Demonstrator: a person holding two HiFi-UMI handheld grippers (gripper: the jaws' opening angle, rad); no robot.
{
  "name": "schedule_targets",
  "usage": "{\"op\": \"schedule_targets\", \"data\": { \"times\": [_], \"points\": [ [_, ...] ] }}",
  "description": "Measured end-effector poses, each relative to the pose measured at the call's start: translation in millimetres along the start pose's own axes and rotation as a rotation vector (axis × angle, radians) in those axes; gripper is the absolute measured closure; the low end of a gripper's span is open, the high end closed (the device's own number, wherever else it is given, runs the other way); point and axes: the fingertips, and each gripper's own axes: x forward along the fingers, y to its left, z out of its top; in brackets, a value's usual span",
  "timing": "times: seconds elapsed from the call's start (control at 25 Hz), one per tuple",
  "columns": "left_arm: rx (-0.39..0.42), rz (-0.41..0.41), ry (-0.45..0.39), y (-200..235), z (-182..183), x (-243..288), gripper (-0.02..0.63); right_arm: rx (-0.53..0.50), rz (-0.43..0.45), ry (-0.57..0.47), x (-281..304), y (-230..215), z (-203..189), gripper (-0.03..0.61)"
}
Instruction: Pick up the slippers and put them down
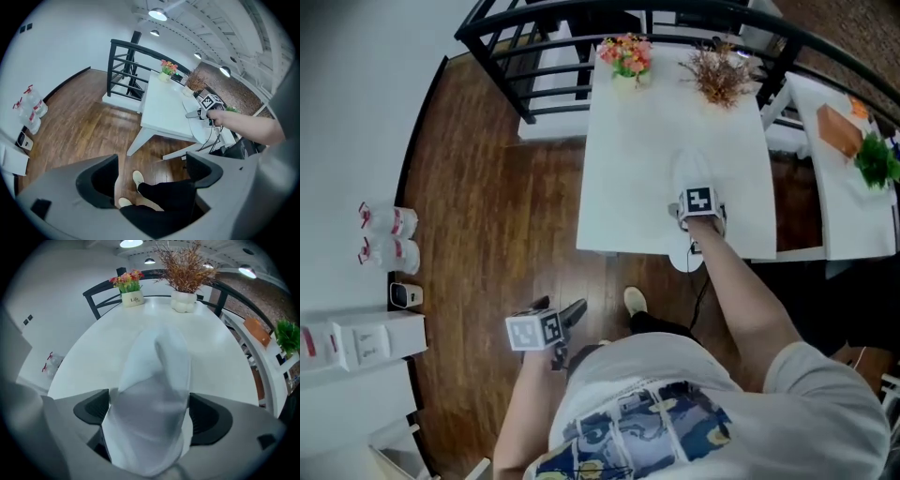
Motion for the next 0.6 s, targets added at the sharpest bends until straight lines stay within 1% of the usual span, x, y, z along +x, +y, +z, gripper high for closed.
{"op": "schedule_targets", "data": {
  "times": [0.08, 0.12, 0.24, 0.36, 0.44, 0.48, 0.52, 0.6],
  "points": [
    [0.007, -0.008, -0.015, -4, 2, -1, 0.163, -0.011, 0.014, 0.000, 0, -2, 0, 0.055],
    [0.016, -0.011, -0.023, -4, 1, -3, 0.163, -0.018, 0.020, 0.003, -1, -5, -2, 0.110],
    [0.019, -0.001, -0.061, 9, -10, -23, 0.163, -0.042, 0.022, -0.005, -8, -13, -6, 0.115],
    [-0.023, 0.027, -0.099, 42, -36, -48, 0.163, -0.047, 0.035, -0.034, -25, -6, -12, 0.120],
    [-0.046, 0.041, -0.113, 65, -59, -67, 0.163, -0.063, 0.056, -0.058, -45, 15, -17, 0.120],
    [-0.049, 0.045, -0.117, 76, -70, -77, 0.163, -0.083, 0.068, -0.071, -56, 33, -20, 0.121],
    [-0.049, 0.046, -0.124, 88, -78, -88, 0.163, -0.110, 0.082, -0.084, -66, 57, -23, 0.121],
    [-0.052, 0.041, -0.142, 115, -95, -113, 0.163, -0.173, 0.116, -0.105, -86, 120, -32, 0.133]
  ]
}}
